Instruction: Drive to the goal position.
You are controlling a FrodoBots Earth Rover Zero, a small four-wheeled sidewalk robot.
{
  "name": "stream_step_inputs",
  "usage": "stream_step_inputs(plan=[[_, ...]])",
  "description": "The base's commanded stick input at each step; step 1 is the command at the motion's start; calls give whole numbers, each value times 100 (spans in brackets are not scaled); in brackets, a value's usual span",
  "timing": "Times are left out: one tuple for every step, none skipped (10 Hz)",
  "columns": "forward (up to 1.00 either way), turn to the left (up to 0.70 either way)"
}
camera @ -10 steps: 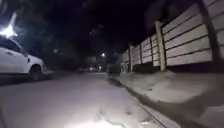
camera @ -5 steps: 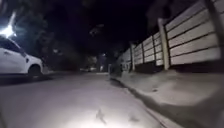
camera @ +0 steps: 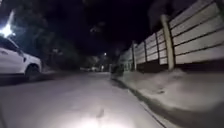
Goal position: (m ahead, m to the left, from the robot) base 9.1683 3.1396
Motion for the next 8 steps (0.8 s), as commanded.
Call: stream_step_inputs(plan=[[50, 0], [50, 0], [50, 0], [50, 0], [50, 0], [50, 0], [50, 0], [50, 0]])
